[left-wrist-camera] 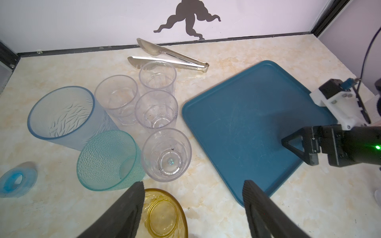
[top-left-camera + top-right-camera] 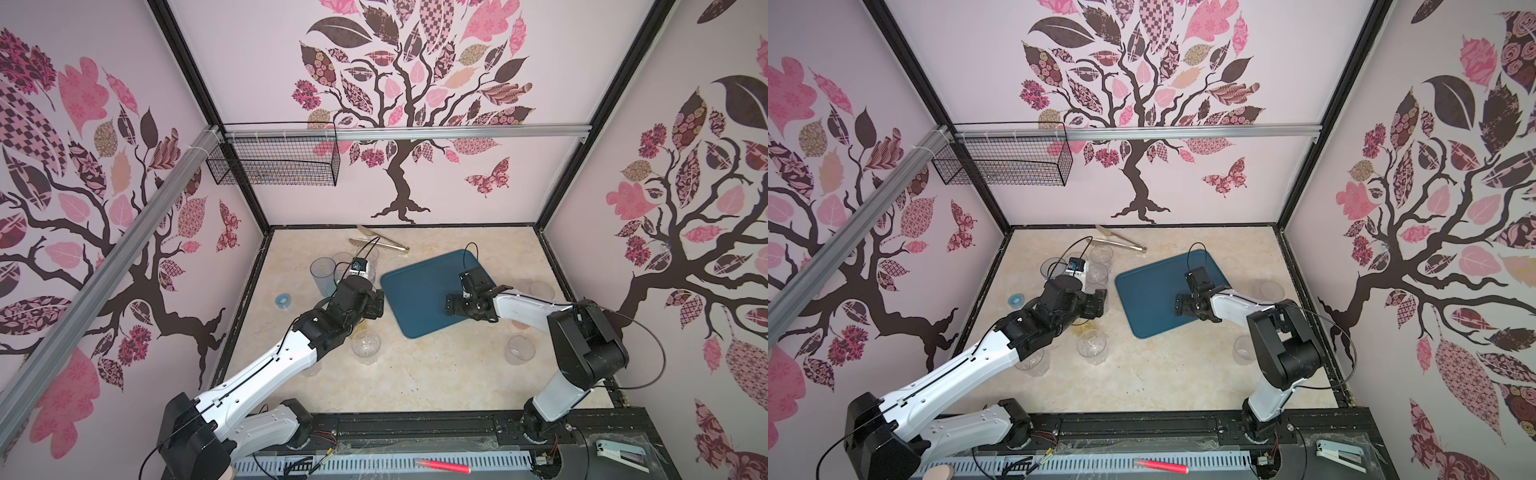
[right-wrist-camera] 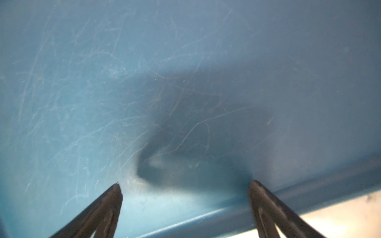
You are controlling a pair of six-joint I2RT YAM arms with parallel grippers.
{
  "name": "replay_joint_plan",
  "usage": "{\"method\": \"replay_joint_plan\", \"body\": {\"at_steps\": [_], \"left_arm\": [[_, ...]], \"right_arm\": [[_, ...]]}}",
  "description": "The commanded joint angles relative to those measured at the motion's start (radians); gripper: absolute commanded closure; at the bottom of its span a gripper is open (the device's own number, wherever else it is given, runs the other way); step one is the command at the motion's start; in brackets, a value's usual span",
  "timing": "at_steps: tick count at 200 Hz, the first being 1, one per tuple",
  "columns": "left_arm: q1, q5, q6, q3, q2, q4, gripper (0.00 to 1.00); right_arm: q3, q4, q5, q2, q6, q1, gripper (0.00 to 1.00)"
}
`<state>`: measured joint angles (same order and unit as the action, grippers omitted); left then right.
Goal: Place the glasses into the tray
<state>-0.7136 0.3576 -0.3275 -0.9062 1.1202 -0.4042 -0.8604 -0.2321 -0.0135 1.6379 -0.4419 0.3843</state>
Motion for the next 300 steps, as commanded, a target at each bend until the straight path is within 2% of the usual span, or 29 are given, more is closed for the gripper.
{"method": "replay_joint_plan", "body": {"at_steps": [1,27,55,82,103,141,170,211,237,273,300], "left_arm": [[0.000,0.017,0.008,0.032,-0.014,0.027,0.21],[0.004,0.033,0.010,0.029,-0.011,0.021,0.21],[0.009,0.034,0.015,0.021,-0.013,0.025,0.21],[0.013,0.033,0.011,0.021,-0.018,0.020,0.21],[0.014,0.038,0.005,0.025,-0.028,0.009,0.21],[0.015,0.048,-0.002,0.037,-0.040,-0.002,0.21],[0.027,0.057,0.005,0.018,-0.047,-0.026,0.21],[0.134,-0.003,0.005,-0.049,-0.060,-0.104,0.22],[0.152,0.012,0.031,-0.075,-0.069,-0.137,0.22],[0.171,0.033,0.031,-0.077,-0.070,-0.156,0.22],[0.250,0.012,0.017,-0.095,-0.055,-0.188,0.23]], "right_arm": [[0.124,-0.103,0.110,-0.059,-0.078,-0.001,0.02],[0.222,-0.112,0.151,-0.186,-0.124,0.027,0.03],[0.223,-0.140,0.160,-0.239,-0.149,0.065,0.03],[0.187,-0.116,0.184,-0.192,-0.141,0.070,0.04],[0.159,-0.099,0.176,-0.141,-0.148,0.120,0.04],[0.174,0.011,0.252,-0.071,-0.235,0.165,0.05],[0.188,0.051,0.261,-0.092,-0.296,0.204,0.05],[0.086,-0.057,0.256,-0.144,-0.256,0.219,0.05],[0.043,-0.103,0.231,-0.155,-0.221,0.218,0.05],[0.038,-0.030,0.268,-0.075,-0.293,0.296,0.06],[-0.013,0.032,0.264,-0.008,-0.355,0.359,0.10]]}}
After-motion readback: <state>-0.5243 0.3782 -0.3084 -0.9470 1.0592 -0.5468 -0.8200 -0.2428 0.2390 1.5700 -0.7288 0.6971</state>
